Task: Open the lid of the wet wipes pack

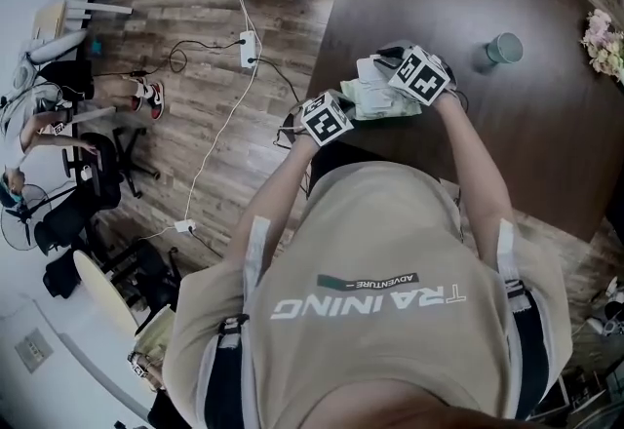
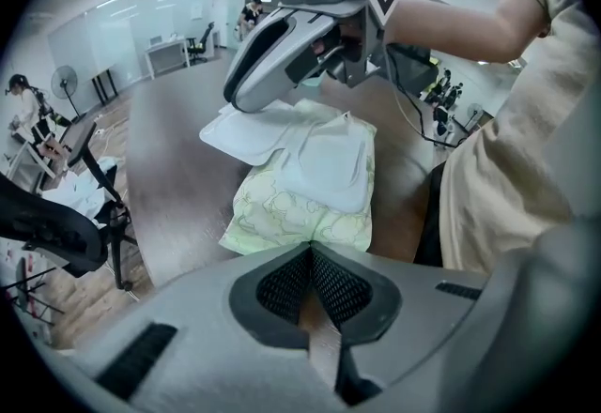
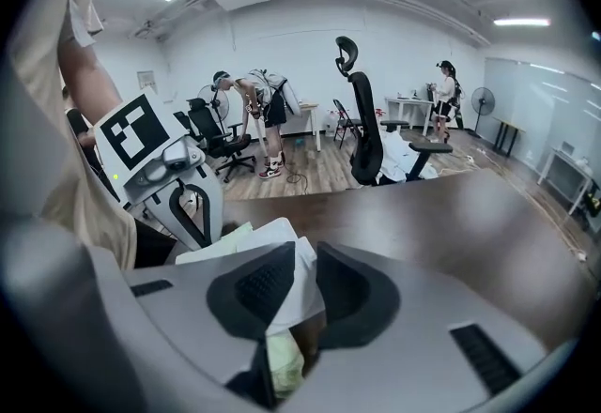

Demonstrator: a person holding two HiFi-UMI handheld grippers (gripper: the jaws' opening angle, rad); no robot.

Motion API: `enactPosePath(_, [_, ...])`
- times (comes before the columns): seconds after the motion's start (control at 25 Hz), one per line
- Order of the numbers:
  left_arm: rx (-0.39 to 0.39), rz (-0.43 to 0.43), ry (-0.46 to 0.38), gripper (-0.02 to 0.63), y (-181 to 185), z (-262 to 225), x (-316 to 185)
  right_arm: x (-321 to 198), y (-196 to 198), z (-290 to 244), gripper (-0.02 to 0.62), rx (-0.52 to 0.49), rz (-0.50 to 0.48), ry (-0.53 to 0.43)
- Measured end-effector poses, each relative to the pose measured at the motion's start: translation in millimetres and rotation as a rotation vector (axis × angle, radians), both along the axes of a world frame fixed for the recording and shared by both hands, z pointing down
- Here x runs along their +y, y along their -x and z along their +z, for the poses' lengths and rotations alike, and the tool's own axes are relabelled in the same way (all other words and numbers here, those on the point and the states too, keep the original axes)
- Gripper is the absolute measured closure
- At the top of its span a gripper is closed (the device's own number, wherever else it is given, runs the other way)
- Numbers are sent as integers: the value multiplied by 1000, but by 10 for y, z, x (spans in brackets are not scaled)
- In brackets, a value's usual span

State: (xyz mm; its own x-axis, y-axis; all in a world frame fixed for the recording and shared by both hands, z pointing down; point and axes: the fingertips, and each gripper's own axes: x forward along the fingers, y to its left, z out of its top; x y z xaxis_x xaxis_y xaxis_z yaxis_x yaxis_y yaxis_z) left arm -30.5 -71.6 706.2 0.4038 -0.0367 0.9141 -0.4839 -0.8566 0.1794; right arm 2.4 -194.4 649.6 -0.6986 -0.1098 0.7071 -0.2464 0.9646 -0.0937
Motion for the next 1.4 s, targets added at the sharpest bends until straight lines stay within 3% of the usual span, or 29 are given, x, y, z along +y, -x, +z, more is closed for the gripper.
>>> enactPosePath(0.24, [13,-42,7,597,-9,-35,33,65,-18,235,554,46,-25,40])
enactPosePath(0.6, [20,-52,8,597,17,25,34,69,-3,429,572,0,85,141])
enactPosePath(0.84, [-9,-25,-12,597,55,72,53,74,15,385,572,29,95,36])
enactPosePath(1.12, [-44,48,-42,597,36,145,76,127,-277,11,572,-135,290,-50])
enactPosePath(1.4, [-3,-13,-98,597,75,101,26,186,-584,-205,572,-153,360,-112])
